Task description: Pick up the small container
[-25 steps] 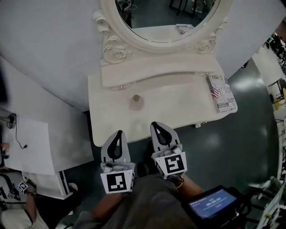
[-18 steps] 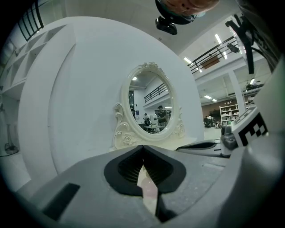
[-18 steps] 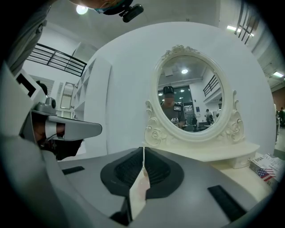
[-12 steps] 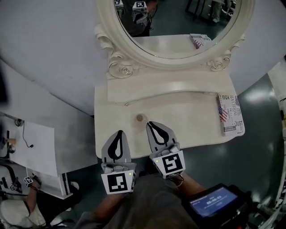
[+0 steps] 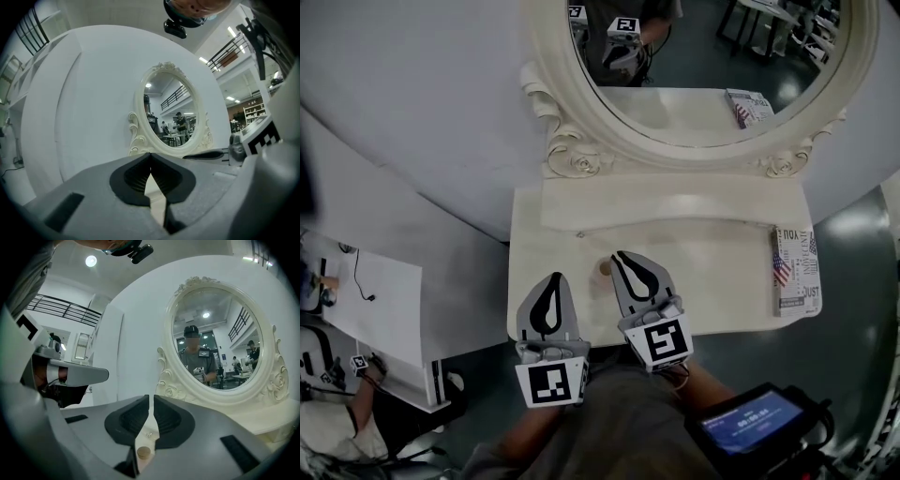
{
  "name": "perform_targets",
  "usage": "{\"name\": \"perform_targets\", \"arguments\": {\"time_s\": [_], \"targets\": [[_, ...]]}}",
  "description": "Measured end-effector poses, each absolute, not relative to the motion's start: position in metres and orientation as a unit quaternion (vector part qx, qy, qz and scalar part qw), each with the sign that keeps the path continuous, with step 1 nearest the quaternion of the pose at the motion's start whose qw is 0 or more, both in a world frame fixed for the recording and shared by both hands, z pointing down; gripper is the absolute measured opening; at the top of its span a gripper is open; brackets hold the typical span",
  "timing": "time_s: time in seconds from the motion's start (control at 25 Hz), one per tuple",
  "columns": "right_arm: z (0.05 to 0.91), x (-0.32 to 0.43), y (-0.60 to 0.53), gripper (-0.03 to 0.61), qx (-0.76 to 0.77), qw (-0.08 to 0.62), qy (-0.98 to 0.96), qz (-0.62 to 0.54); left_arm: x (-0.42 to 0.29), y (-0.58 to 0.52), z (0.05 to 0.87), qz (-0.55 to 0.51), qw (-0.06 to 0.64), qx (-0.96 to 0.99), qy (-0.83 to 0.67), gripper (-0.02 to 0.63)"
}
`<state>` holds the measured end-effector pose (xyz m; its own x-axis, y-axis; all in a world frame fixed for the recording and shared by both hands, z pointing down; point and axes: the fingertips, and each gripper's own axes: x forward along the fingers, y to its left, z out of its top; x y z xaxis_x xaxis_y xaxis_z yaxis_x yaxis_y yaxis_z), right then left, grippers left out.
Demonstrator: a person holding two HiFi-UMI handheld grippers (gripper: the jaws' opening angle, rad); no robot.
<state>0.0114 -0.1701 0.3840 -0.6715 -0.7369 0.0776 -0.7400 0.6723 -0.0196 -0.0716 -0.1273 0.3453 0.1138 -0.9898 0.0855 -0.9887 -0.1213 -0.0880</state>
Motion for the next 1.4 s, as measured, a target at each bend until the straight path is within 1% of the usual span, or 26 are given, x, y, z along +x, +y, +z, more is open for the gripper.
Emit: {"name": "perform_targets", "arguments": {"time_s": [0.44, 0.48, 0.56, 0.6, 0.72, 0.76, 1.08, 1.4], "targets": [[0.432, -0.015, -0.193, 0.018, 0.409, 0.07, -0.908, 0.05, -0.09, -0.164, 0.396, -0.077, -0.055, -0.771, 0.63, 0.014], [0.438, -0.015, -0.194, 0.027, 0.411, 0.073, -0.907, 0.056, -0.091, -0.166, 0.401, -0.08, -0.062, -0.772, 0.627, 0.014], [0.449, -0.016, -0.195, 0.109, 0.414, 0.079, -0.904, 0.067, -0.094, -0.169, 0.412, -0.085, -0.075, -0.774, 0.622, 0.014], [0.455, -0.017, -0.195, 0.131, 0.414, 0.083, -0.904, 0.071, -0.095, -0.171, 0.418, -0.086, -0.08, -0.776, 0.62, 0.014], [0.474, -0.021, -0.194, 0.174, 0.412, 0.103, -0.902, 0.071, -0.101, -0.176, 0.436, -0.096, -0.096, -0.777, 0.615, 0.014], [0.48, -0.022, -0.194, 0.179, 0.413, 0.11, -0.901, 0.071, -0.103, -0.177, 0.442, -0.1, -0.102, -0.775, 0.616, 0.014], [0.526, -0.026, -0.18, 0.189, 0.419, 0.158, -0.89, 0.083, -0.121, -0.18, 0.476, -0.11, -0.131, -0.764, 0.622, 0.014], [0.542, -0.028, -0.18, 0.187, 0.428, 0.171, -0.884, 0.079, -0.122, -0.181, 0.496, -0.113, -0.144, -0.765, 0.617, 0.014]]}}
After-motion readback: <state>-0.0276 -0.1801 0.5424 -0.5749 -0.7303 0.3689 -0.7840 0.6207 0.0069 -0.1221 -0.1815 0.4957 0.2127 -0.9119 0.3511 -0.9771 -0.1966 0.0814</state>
